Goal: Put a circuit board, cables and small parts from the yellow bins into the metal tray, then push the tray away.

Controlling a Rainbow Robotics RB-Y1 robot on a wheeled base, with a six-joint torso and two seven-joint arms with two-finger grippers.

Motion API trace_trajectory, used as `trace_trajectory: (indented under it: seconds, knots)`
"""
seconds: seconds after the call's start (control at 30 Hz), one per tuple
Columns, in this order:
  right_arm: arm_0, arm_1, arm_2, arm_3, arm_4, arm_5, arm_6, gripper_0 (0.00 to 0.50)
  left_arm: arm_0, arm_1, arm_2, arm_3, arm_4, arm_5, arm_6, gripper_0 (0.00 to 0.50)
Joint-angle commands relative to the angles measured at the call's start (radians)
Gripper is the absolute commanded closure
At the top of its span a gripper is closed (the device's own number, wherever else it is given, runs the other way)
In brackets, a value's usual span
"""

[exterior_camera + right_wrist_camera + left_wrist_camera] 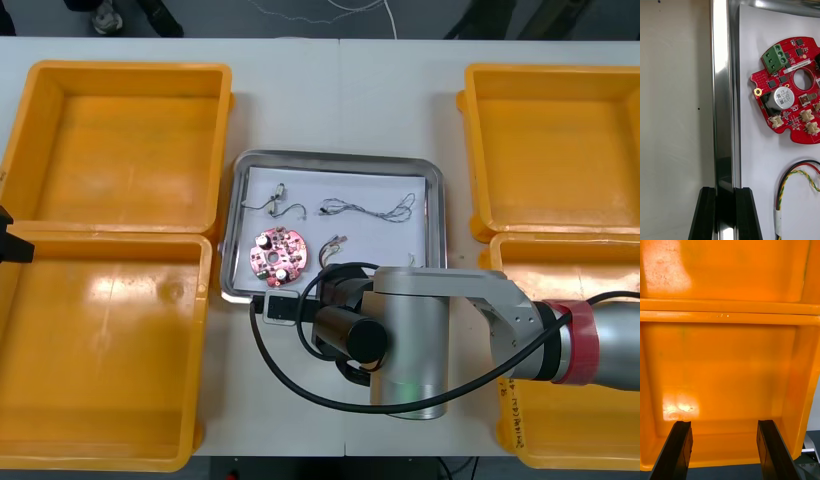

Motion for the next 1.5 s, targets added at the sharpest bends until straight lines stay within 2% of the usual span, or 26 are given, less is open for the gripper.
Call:
trace_trajectory:
  seconds: [0.03,0.23,0.77,1.07,1.3,1.5]
  knots:
    - [-0.04,-0.047,0.022,0.012,0.004,-0.004,0.025,0.5,0.016,0.044,0.032,-0.026,0.008,-0.004,-0.09,0.0]
    - [-0.053,-0.062,0.025,0.012,0.006,0.002,0.027,0.5,0.016,0.044,0.032,-0.026,0.008,-0.004,-0.09,0.0]
    - [-0.054,-0.064,0.025,0.012,0.087,0.036,0.033,0.5,0.016,0.044,0.032,-0.026,0.008,-0.004,-0.09,0.0]
    - [-0.056,-0.05,0.025,0.012,0.142,0.038,0.038,0.5,0.016,0.044,0.032,-0.026,0.008,-0.004,-0.09,0.0]
    - [-0.077,-0.039,0.025,0.026,0.145,0.038,0.038,0.5,0.016,0.044,0.032,-0.026,0.008,-0.004,-0.09,0.0]
    - [-0.09,-0.024,0.025,0.076,0.152,-0.036,0.038,0.5,0.016,0.044,0.032,-0.026,0.008,-0.004,-0.09,0.0]
